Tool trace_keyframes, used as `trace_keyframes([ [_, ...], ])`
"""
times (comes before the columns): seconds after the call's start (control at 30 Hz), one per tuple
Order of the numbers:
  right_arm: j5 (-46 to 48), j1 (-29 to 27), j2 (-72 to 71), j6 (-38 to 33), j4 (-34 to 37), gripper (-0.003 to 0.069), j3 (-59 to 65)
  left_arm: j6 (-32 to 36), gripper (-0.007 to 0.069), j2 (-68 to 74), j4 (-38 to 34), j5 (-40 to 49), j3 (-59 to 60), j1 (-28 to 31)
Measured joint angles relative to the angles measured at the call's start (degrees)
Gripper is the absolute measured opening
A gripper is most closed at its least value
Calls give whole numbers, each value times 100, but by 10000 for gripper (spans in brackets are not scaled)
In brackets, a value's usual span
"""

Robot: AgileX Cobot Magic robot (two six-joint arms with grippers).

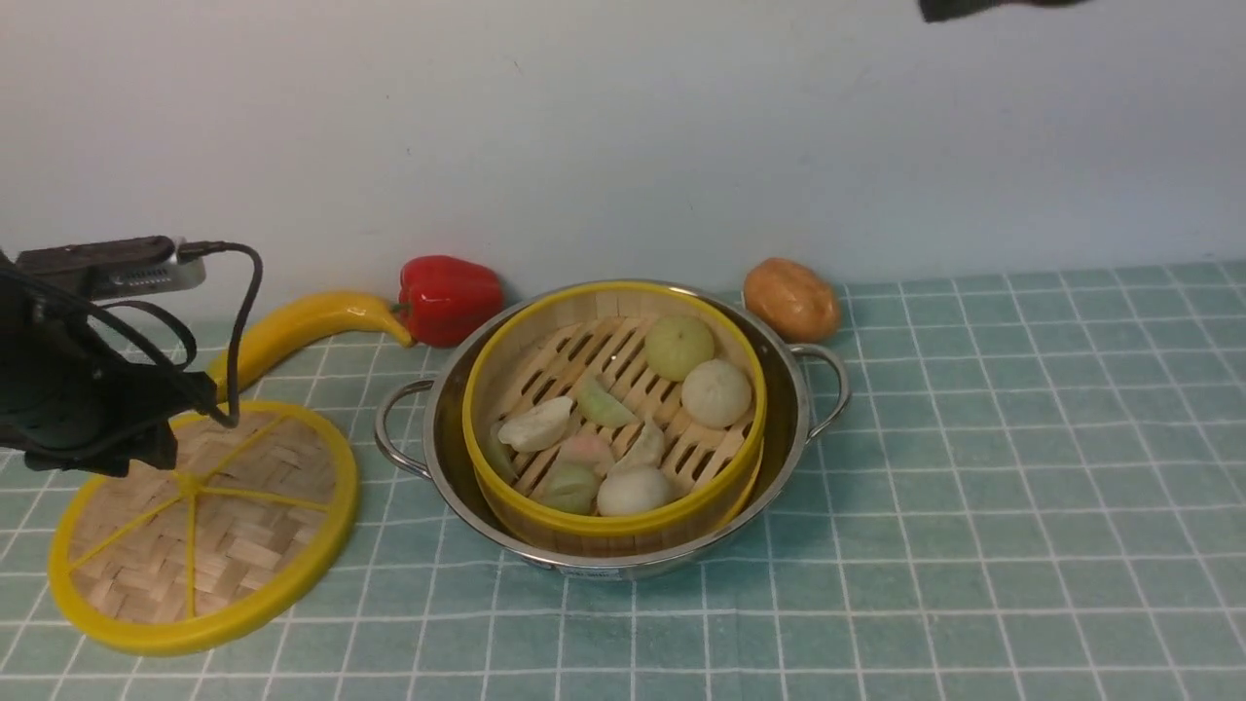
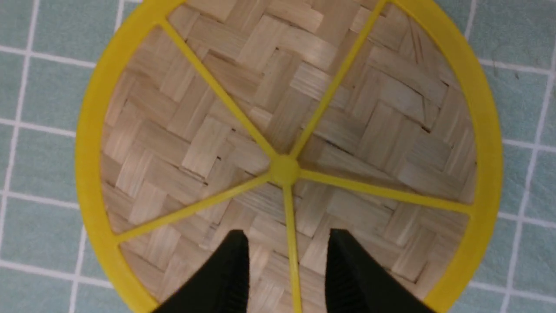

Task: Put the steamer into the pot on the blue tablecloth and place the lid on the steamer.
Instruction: 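Grasp the bamboo steamer lid lying on the table by its centre knob, then place the yellow bamboo steamer lid onto the steamer in the pot with the left gripper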

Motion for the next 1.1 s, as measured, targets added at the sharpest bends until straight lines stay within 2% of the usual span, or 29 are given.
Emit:
trace_keyframes([
  [0.27, 35, 0, -1966, 137, 5, 477, 1556, 1, 244, 668, -9, 7, -366, 0],
  [0.5, 49, 0, -2904, 596, 5, 477, 1803, 1, 239, 1135, -9, -55, -390, 0],
  [0.6, 44, 0, -3191, 762, -53, 477, 1810, -31, 159, 1173, -14, -47, -483, 0],
  [0.63, 44, 0, -3233, 790, -84, 477, 1810, -41, 113, 1177, 27, 34, -553, 0],
  [0.77, 44, 0, -3247, 850, -182, 477, 1810, -41, 114, 1098, 270, 459, -852, 0],
  [0.93, 44, 0, -3242, 860, -362, 477, 1812, -45, 114, 550, 1009, 1895, -2099, -17],
  [1.0, 39, 0, -3242, 861, -440, 477, 1812, -22, 114, 301, 1097, 2326, -2715, -97],
  [1.1, 39, 0, -3242, 863, -498, 477, 1812, 181, 114, 123, 959, 2443, -3519, -466],
])
